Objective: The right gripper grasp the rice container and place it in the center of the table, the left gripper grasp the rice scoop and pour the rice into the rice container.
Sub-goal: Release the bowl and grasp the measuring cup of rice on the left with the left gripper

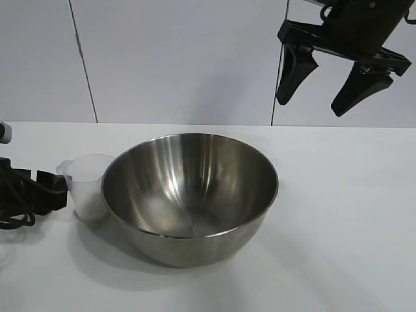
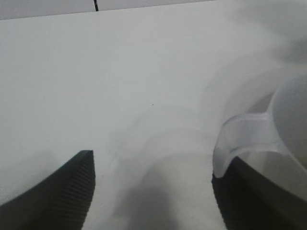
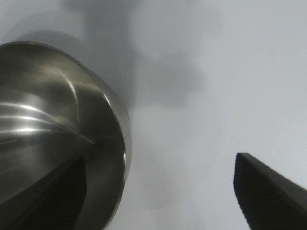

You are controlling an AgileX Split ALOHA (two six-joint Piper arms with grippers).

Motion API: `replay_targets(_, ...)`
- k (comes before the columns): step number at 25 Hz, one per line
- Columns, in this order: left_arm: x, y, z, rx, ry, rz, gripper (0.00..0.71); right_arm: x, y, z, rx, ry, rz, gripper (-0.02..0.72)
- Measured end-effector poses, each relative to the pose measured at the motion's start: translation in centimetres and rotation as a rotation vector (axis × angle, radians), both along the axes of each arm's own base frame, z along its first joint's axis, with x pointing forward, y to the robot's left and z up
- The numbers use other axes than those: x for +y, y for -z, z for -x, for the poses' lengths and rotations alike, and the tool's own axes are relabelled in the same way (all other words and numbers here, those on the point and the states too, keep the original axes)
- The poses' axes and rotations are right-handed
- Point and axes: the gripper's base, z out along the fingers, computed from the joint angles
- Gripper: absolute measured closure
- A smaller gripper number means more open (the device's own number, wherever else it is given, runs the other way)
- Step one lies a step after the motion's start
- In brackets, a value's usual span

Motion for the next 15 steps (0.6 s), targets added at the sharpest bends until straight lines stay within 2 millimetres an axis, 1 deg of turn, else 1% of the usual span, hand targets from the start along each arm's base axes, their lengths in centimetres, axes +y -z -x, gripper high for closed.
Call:
replay_targets(10,-0.01,0.0,0.0,0.0,0.001,0.0,0.264,0.0,-0.01,-0.02,0.002,0.014,-0.005,0.122)
replay_targets(15,-0.21,0.0,0.05,0.0,0.026,-0.001,0.406,0.0,-0.01,-0.02,0.002,0.014,-0.005,0.123)
